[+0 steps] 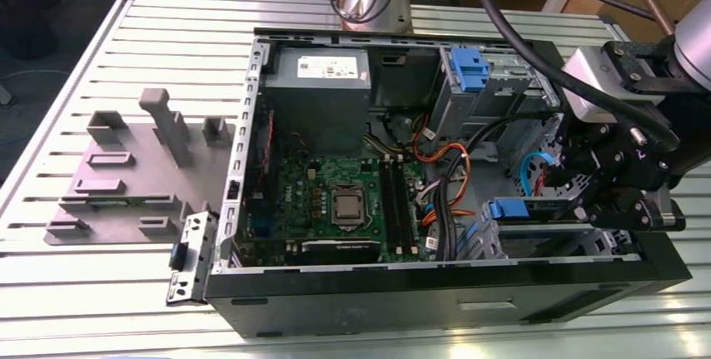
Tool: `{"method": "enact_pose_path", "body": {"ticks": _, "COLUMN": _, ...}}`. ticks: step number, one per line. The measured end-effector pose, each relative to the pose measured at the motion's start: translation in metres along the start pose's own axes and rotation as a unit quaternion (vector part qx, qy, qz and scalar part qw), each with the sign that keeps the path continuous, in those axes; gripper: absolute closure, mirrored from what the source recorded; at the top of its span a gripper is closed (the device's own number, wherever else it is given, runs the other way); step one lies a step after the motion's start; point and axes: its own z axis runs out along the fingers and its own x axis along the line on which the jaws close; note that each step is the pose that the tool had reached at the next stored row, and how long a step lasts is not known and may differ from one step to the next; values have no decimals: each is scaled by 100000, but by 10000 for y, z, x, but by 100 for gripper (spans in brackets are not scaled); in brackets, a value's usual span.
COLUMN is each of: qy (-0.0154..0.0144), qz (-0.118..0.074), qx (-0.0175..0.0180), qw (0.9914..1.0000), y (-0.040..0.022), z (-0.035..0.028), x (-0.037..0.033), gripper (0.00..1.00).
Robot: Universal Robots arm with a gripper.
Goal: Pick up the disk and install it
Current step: 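Insert the first disk wire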
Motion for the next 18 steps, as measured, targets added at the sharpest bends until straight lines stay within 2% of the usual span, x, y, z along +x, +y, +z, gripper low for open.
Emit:
{"method": "enact_pose_path", "body": {"ticks": 6, "qy": -7, "qz": 0, "qx": 1, "qw": 100000, "y": 1, "z": -57, "x": -4, "gripper": 58}}
{"method": "enact_pose_path", "body": {"ticks": 18, "qy": -10, "qz": 1, "qx": 1, "qw": 100000, "y": 2, "z": -86, "x": -6, "gripper": 58}}
